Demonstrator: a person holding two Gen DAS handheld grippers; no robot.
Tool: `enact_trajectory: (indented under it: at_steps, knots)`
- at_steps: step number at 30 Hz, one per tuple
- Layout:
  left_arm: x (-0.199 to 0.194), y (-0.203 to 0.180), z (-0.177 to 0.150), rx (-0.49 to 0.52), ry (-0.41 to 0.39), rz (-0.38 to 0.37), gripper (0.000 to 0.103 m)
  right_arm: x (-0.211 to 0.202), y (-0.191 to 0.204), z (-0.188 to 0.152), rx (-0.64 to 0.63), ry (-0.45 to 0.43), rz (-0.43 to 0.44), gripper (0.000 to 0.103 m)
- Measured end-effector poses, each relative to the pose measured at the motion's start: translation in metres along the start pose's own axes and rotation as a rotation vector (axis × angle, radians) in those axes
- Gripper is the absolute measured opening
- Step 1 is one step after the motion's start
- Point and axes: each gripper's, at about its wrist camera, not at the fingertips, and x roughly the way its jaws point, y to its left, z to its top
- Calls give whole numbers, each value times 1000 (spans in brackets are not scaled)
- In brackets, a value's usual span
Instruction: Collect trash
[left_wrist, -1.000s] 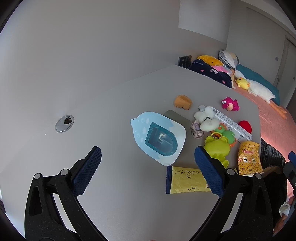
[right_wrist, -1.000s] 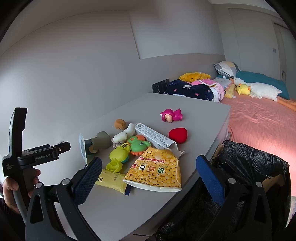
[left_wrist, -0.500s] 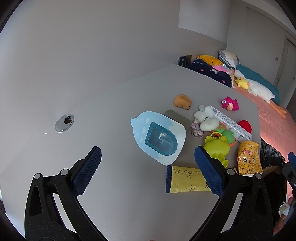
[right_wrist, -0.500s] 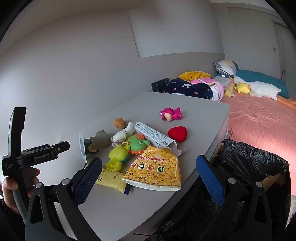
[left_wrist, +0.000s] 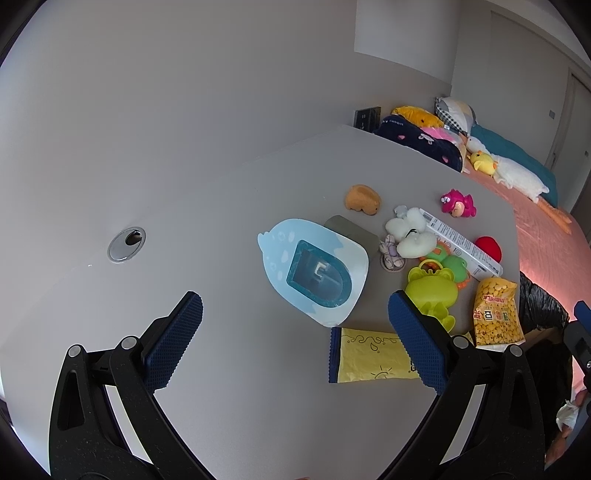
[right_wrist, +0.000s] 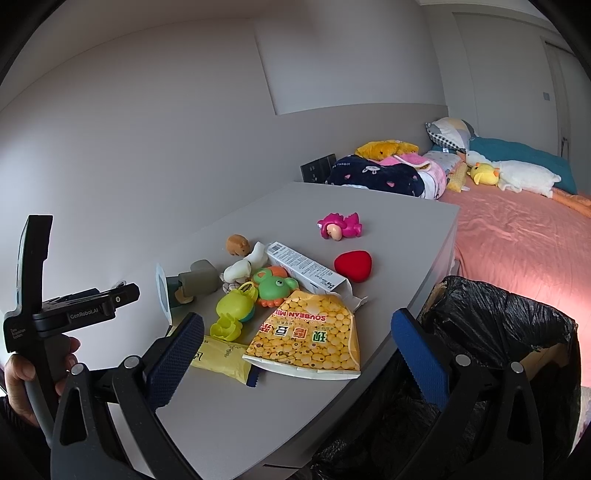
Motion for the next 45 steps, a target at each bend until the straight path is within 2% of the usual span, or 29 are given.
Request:
enact_trajectory:
  at_steps: [16,25,29,35,38,45]
  knots:
    - [1,1,1,1,15,3,97,1,-2,-2,-12,12,4,101]
    - [6,7,4,-51,44,8,97,14,-11,2,-81,45,8,101]
    - [11,8,8,-96,59,-11,97,21,-12,6,-124,54,15,101]
    - [20,-6,13,-46,58,-2,97,37,-17,13,-194,74,26,101]
    - [27,-14,13,0,57,36,97,47,-18,18,-256,88,35,101]
    - [52,-22,15,31,103,83,97,74,-19,23,-391,155,89,93]
